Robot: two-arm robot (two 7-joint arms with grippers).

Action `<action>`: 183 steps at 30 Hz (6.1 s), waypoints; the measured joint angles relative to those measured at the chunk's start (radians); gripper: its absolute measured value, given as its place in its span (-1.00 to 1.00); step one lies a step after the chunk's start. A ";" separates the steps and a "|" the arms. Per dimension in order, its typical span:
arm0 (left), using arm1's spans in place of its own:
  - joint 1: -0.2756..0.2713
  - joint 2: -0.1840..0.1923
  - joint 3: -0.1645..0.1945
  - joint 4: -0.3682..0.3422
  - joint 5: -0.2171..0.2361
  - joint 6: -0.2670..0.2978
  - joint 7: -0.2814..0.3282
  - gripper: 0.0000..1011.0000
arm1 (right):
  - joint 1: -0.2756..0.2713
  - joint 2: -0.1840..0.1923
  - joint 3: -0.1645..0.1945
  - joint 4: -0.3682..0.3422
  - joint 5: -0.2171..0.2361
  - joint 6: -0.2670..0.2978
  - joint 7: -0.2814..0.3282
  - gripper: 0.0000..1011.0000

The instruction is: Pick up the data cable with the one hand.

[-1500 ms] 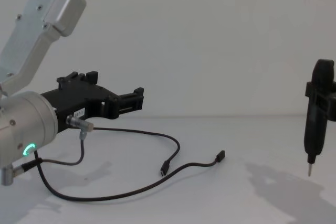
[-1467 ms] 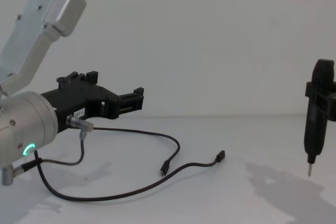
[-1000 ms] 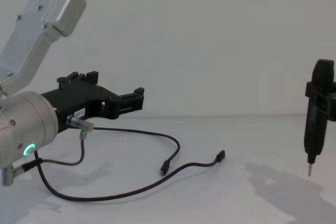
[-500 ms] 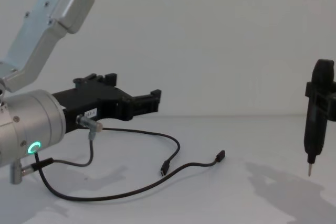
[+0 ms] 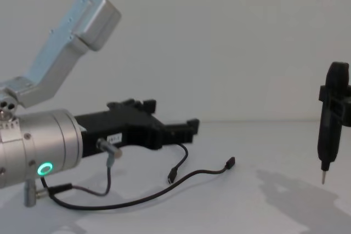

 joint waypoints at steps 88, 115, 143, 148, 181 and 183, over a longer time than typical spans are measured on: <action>-0.209 0.020 0.078 0.152 -0.052 0.155 -0.379 -0.92 | 0.001 -0.001 0.000 0.000 0.000 0.000 0.001 -0.45; -0.214 0.066 0.077 0.091 -0.093 0.185 -0.451 -0.92 | 0.169 -0.095 -0.071 0.105 -0.008 -0.096 0.101 -0.45; -0.214 0.072 0.077 0.084 -0.098 0.189 -0.461 -0.92 | 0.171 -0.108 -0.043 0.142 -0.019 -0.105 0.128 -0.45; -0.214 0.072 0.077 0.083 -0.098 0.189 -0.461 -0.92 | 0.167 -0.108 -0.037 0.144 -0.022 -0.105 0.131 -0.45; -0.214 0.072 0.077 0.083 -0.098 0.189 -0.461 -0.92 | 0.131 -0.070 -0.006 0.105 -0.016 -0.085 0.202 -0.45; -0.214 0.072 0.077 0.083 -0.098 0.189 -0.461 -0.92 | 0.129 -0.068 -0.004 0.102 -0.015 -0.084 0.204 -0.45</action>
